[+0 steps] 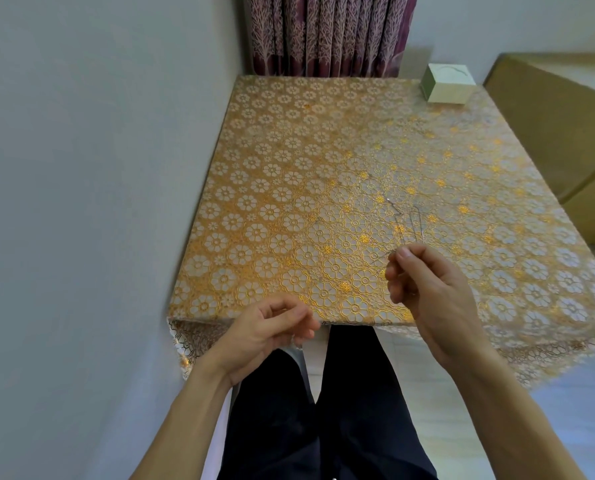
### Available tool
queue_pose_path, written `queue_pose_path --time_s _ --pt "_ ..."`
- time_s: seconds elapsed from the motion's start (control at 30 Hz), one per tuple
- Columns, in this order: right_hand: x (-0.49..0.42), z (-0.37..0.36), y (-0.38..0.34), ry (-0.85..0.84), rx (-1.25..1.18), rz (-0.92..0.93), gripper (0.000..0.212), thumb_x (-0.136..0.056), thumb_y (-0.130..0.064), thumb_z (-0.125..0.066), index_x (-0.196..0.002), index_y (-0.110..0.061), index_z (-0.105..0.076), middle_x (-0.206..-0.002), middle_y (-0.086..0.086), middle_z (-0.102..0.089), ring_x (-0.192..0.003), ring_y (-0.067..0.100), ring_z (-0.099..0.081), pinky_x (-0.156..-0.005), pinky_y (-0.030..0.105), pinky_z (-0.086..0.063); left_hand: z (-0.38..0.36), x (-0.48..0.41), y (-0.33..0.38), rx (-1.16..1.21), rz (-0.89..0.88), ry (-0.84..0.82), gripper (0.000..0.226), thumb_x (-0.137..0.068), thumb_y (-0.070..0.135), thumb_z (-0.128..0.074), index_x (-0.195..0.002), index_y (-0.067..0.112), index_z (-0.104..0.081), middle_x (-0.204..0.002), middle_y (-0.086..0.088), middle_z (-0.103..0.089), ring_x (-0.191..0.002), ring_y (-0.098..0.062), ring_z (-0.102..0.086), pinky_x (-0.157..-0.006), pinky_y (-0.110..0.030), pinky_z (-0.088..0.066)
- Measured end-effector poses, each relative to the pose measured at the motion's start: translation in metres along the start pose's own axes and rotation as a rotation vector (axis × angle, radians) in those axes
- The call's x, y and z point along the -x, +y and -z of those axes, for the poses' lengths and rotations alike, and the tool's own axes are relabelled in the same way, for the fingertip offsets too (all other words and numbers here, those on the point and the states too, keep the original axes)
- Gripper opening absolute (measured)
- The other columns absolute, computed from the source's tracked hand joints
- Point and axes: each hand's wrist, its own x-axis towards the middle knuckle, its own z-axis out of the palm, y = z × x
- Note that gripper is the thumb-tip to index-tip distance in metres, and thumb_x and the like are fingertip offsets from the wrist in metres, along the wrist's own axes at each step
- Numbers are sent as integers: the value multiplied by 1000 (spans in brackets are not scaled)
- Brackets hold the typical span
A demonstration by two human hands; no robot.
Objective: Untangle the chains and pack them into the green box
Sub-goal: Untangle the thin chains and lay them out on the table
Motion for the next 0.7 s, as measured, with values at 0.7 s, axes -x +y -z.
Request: queue_pose_path --time_s 0.7 --pt "69 59 37 248 171 59 11 -99 -15 -59 -93 -12 -68 -77 4 -71 -59 14 -55 -59 21 -51 -18 43 -19 -393 -60 322 15 -95 29 -65 -99 19 -76 -83 -3 -77 -63 -12 -56 -62 -17 -45"
